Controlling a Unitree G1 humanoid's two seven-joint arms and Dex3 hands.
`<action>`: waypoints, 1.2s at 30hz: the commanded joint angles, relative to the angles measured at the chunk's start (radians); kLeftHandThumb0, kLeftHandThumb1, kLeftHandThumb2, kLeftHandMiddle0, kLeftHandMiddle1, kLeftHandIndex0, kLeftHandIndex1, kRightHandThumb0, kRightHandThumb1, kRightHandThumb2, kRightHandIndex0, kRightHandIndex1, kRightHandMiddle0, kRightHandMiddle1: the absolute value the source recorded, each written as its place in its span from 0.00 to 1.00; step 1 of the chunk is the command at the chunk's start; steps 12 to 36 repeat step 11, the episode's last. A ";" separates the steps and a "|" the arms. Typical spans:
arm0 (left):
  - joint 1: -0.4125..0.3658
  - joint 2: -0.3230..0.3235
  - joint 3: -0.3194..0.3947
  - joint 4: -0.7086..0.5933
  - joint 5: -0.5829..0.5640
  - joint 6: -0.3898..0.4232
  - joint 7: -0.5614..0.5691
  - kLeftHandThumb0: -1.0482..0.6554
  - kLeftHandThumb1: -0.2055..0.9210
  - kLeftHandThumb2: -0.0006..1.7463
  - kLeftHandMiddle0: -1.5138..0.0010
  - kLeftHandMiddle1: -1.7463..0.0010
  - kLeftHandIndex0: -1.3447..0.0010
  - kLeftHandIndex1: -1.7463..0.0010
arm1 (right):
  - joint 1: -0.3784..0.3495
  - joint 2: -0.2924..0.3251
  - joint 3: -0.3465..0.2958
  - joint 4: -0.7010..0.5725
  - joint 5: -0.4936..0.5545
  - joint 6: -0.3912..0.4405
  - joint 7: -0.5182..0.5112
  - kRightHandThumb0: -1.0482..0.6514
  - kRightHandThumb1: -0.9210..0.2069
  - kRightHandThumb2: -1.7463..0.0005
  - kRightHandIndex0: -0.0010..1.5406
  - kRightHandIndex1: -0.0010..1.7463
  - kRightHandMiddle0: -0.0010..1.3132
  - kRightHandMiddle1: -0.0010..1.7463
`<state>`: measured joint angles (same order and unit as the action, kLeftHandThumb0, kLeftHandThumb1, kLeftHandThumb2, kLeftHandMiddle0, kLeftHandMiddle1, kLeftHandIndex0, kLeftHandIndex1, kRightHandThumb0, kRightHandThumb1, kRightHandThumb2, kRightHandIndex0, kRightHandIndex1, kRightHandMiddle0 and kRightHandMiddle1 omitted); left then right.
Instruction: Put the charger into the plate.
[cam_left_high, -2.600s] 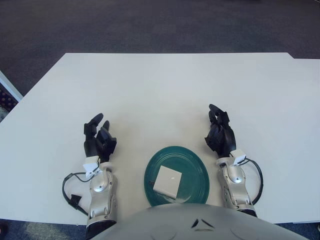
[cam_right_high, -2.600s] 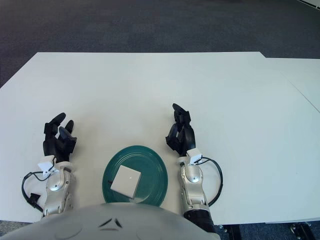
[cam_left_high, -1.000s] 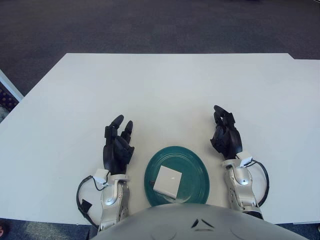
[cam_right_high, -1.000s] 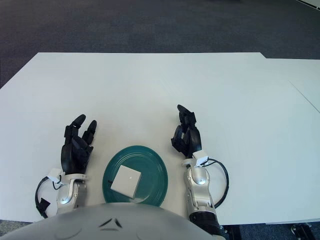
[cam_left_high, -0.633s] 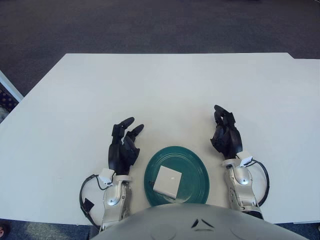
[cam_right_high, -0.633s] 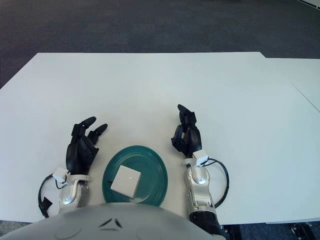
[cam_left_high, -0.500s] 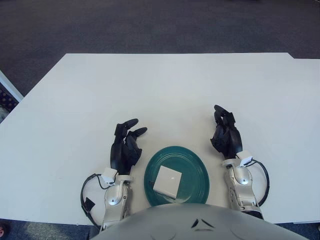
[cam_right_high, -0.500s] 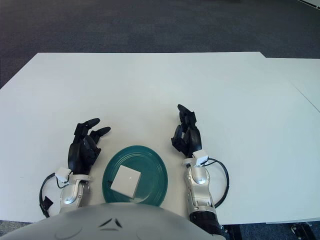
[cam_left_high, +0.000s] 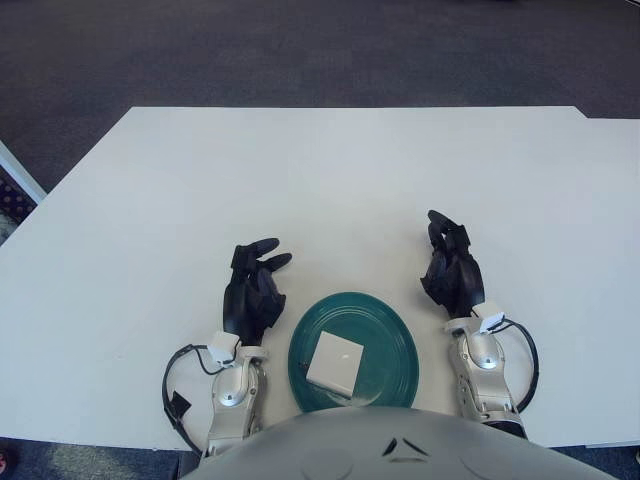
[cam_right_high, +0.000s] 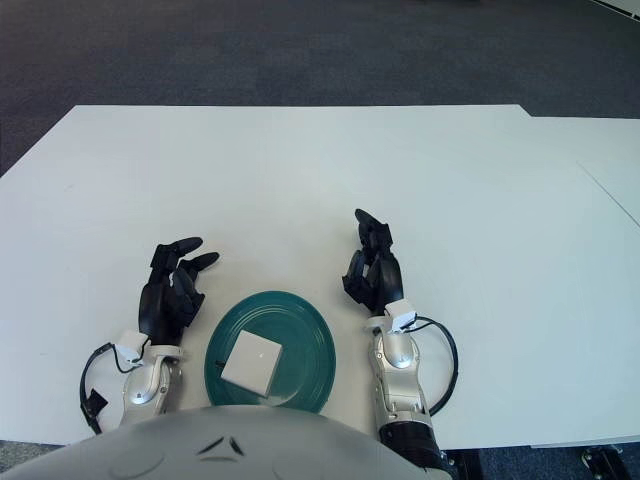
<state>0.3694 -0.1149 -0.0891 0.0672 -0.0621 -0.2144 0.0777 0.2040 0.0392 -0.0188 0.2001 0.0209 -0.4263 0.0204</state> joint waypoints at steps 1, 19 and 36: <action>-0.008 0.011 0.017 0.144 -0.003 0.111 -0.013 0.07 1.00 0.51 0.78 0.91 0.99 0.51 | 0.074 -0.002 -0.033 0.147 0.020 0.150 -0.019 0.18 0.00 0.50 0.09 0.00 0.00 0.40; -0.079 0.050 0.045 0.250 -0.051 0.062 -0.140 0.07 1.00 0.52 0.69 0.61 0.90 0.40 | 0.053 -0.067 0.000 0.172 -0.093 0.089 -0.046 0.18 0.00 0.54 0.10 0.00 0.00 0.38; -0.079 0.050 0.045 0.250 -0.051 0.062 -0.140 0.07 1.00 0.52 0.69 0.61 0.90 0.40 | 0.053 -0.067 0.000 0.172 -0.093 0.089 -0.046 0.18 0.00 0.54 0.10 0.00 0.00 0.38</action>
